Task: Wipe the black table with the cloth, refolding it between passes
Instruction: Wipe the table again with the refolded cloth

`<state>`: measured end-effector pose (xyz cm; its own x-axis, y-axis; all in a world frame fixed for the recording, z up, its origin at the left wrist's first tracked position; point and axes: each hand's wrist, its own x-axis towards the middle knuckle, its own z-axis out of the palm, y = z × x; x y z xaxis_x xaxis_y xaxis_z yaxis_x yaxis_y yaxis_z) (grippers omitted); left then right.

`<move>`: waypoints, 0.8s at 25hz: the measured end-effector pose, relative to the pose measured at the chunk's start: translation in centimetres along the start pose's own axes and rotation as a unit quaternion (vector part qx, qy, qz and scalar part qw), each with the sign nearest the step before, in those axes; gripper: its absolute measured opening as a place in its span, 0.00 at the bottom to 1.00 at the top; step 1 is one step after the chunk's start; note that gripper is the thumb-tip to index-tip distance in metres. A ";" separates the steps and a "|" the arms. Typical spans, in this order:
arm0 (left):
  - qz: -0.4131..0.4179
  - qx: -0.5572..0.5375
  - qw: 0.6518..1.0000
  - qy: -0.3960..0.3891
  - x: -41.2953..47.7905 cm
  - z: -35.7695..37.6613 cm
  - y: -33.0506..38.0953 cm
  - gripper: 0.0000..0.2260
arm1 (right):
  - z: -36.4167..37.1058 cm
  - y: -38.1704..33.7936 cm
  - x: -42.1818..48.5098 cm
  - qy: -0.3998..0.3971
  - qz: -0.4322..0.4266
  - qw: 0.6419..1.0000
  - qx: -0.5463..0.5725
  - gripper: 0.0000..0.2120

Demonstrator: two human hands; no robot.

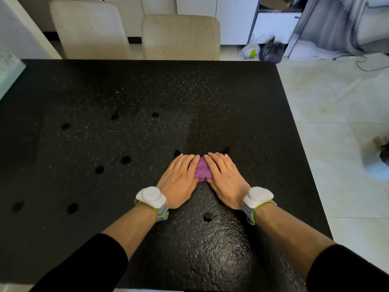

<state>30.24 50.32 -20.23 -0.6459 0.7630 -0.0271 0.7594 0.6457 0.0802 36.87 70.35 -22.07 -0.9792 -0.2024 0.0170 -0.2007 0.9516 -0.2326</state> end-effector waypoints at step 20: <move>0.008 -0.052 0.998 0.039 16.4 -0.3 -17.5 0.29 | 0.0 4.8 22.7 0.031 0.034 0.999 0.006 0.29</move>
<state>6.38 51.51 -21.80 -0.6414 0.7655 0.0515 0.7596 0.6241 0.1832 13.71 70.29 -22.81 -0.9906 -0.1221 0.0616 -0.1337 0.9599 -0.2465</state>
